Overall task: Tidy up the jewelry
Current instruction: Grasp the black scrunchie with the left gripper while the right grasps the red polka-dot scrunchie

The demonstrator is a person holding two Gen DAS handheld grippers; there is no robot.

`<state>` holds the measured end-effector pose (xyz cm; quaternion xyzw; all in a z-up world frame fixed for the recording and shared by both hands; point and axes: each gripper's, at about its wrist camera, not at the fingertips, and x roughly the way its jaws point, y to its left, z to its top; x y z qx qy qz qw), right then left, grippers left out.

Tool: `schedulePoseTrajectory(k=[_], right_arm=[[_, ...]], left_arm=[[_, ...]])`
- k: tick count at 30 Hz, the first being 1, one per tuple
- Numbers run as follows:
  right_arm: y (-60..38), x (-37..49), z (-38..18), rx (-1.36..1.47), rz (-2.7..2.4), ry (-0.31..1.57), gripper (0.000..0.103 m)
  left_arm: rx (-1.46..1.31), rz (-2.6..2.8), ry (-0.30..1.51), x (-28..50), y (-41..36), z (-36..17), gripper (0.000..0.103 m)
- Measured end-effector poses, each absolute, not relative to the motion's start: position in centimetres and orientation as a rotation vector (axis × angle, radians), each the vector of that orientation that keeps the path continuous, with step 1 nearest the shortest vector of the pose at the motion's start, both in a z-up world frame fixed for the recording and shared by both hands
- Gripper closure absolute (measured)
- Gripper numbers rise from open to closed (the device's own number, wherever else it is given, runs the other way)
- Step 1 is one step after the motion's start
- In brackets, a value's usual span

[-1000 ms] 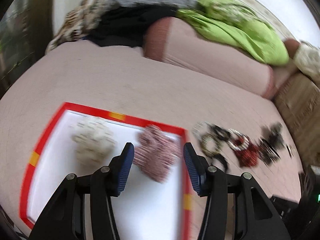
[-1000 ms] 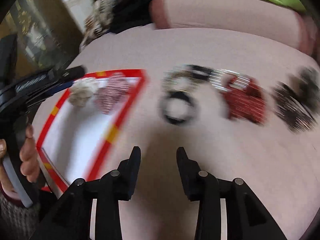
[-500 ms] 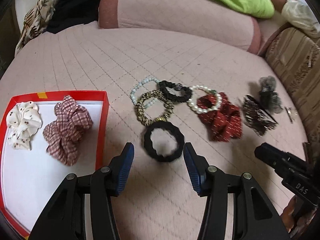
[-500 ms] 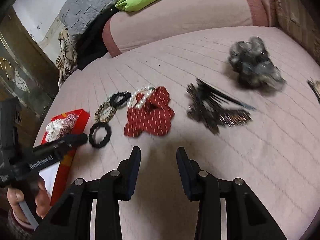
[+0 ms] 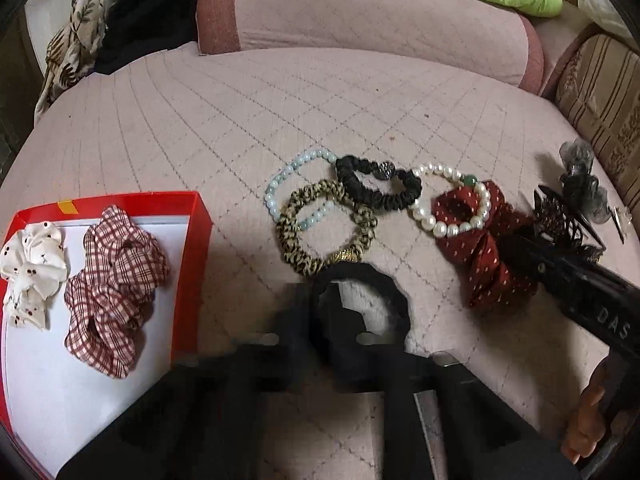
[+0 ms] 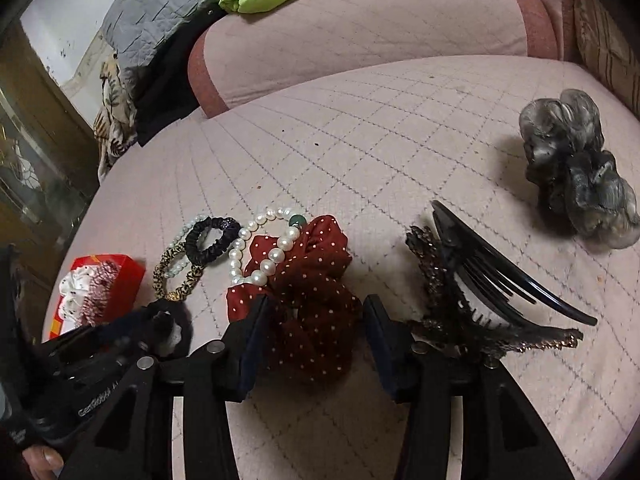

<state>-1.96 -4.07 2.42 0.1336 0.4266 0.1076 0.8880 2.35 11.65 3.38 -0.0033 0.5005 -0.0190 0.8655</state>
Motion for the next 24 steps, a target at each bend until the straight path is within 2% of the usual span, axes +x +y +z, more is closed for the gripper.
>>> schedulePoseTrajectory(k=[1, 2, 11, 16, 24], right_arm=[[-4.0, -1.9, 2.3, 0.278, 0.227, 0.899, 0.092], [-4.1, -1.9, 2.2, 0.288, 0.238, 0.912, 0.094], [-5.5, -7.3, 3.5, 0.322, 0.242, 0.909, 0.095], [-6.0, -10.9, 5.9, 0.314, 0.249, 0.853, 0.096], [-6.0, -14.8, 10.9, 0.342, 0.277, 0.746, 0.096]], left_arm=[[-0.018, -0.042, 1.043, 2.0, 11.6, 3.5, 0.096], [-0.031, -0.051, 1.046, 1.5, 11.5, 3.7, 0.096], [-0.099, -0.129, 0.98, -4.0, 11.8, 8.1, 0.096], [-0.126, -0.116, 0.936, -6.3, 14.1, 10.3, 0.096], [-0.161, -0.024, 0.894, -8.5, 18.3, 11.2, 0.095]])
